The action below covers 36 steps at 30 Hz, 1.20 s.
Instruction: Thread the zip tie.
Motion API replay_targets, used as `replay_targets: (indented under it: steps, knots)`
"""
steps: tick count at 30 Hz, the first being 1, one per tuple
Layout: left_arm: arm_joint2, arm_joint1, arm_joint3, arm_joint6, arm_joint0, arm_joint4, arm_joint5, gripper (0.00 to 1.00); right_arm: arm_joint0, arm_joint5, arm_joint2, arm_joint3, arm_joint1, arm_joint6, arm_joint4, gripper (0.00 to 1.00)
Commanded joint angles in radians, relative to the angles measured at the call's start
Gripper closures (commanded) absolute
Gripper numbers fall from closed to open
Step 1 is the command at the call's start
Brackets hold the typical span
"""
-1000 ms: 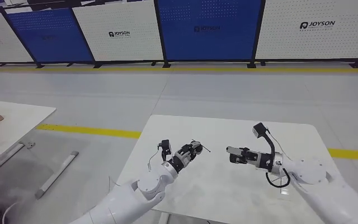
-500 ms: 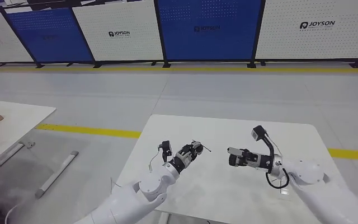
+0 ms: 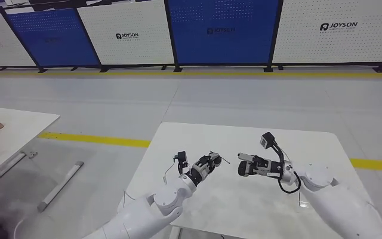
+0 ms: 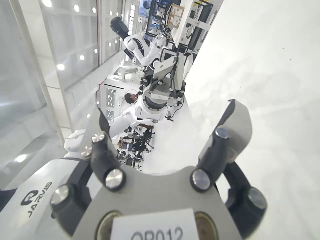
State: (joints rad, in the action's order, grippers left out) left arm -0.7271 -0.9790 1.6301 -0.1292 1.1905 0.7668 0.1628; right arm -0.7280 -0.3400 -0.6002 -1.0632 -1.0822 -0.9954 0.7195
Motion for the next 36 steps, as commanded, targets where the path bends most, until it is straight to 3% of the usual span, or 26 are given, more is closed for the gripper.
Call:
replay_targets:
  steps: [1, 6, 11, 20, 25, 26, 27, 29, 30, 36]
  knots:
    - [-0.001, 0.0, 0.0, -0.001, 0.0, 0.0, 0.001, 1.0, 0.0, 0.0, 0.0, 0.0, 0.0, 0.0, 0.0, 0.0]
    - [-0.01, -0.009, 0.01, 0.0, 0.014, -0.015, 0.001, 1.0, -0.014, 0.031, -0.016, -0.013, -0.005, -0.036, 0.034, 0.0]
    - [-0.016, -0.022, 0.014, -0.007, 0.019, -0.033, -0.004, 1.0, 0.006, 0.06, -0.003, 0.043, -0.039, -0.104, 0.088, 0.0]
    - [-0.018, -0.025, 0.014, -0.006, 0.023, -0.038, -0.005, 1.0, 0.001, 0.062, -0.004, 0.038, -0.039, -0.092, 0.085, 0.0]
    - [-0.024, -0.035, 0.025, 0.005, 0.033, -0.043, -0.022, 1.0, -0.017, 0.1, -0.028, 0.004, -0.037, -0.068, 0.048, 0.0]
    - [-0.026, -0.037, 0.027, 0.005, 0.034, -0.045, -0.023, 1.0, -0.02, 0.107, -0.031, 0.001, -0.037, -0.069, 0.044, 0.06]
    - [-0.029, -0.038, 0.028, 0.005, 0.035, -0.045, -0.024, 1.0, -0.022, 0.114, -0.036, -0.001, -0.037, -0.069, 0.04, 0.23]
    - [-0.035, -0.042, 0.03, 0.006, 0.038, -0.045, -0.026, 1.0, -0.027, 0.12, -0.047, -0.005, -0.037, -0.07, 0.034, 0.31]
    - [-0.038, -0.043, 0.031, 0.008, 0.04, -0.045, -0.028, 1.0, -0.03, 0.123, -0.052, -0.005, -0.037, -0.071, 0.031, 0.43]
    - [-0.058, -0.05, 0.036, 0.013, 0.055, -0.061, -0.033, 1.0, -0.043, 0.147, -0.078, -0.013, -0.038, -0.082, 0.016, 0.59]
